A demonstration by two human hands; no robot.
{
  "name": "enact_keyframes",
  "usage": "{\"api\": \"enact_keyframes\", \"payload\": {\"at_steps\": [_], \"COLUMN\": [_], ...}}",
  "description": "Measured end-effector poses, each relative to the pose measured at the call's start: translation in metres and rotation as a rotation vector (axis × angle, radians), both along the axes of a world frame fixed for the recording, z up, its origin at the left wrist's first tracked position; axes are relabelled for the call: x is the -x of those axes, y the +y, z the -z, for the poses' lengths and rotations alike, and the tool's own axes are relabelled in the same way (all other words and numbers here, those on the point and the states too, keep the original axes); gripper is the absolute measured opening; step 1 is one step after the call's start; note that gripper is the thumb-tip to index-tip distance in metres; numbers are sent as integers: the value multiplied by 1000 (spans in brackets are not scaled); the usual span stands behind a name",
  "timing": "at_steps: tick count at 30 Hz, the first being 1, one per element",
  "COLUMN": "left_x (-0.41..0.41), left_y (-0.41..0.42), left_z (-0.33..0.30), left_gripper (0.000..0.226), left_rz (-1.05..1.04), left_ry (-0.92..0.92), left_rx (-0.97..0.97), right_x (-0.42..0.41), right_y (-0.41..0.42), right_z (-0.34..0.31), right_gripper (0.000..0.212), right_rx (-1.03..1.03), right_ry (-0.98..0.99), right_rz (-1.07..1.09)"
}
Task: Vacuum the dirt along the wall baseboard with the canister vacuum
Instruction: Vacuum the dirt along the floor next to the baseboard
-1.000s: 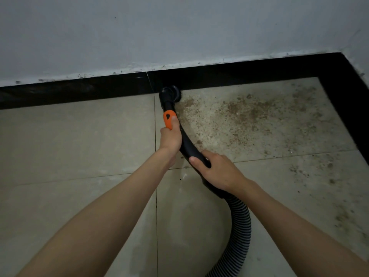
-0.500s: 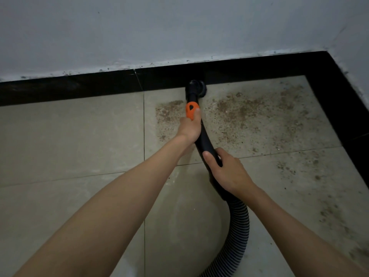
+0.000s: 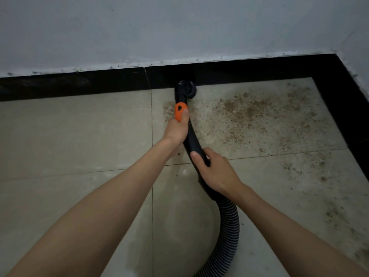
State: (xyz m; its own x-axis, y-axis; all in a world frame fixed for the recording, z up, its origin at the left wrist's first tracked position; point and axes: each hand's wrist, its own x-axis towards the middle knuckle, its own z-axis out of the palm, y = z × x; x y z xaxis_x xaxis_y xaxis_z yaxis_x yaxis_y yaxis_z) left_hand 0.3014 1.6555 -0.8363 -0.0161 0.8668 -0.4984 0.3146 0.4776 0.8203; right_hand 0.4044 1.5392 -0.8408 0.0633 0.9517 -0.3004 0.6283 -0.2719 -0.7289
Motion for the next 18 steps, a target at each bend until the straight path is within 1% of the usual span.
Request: {"api": "enact_keyframes", "payload": {"at_steps": [4,8,12,18], "left_x": [33,58,79,86], "left_y": [1,4,10,10], "left_z": [1,-2,-7,-13], "left_gripper": [60,52,44,43], "left_rz": [-93,-175,-276,-287], "left_ry": [-3,-52,-64,-51], "left_rx": [7,13,24,32], "right_x": [24,42,58,65], "right_y": [10,20,34,35], "right_z": [-4,-14,-24,-27], "right_gripper": [39,42,43,45], "right_rx": [3,23,42,58], "right_ry": [-22,0,40,118], "right_rz": [-87,-152,-217,-205]}}
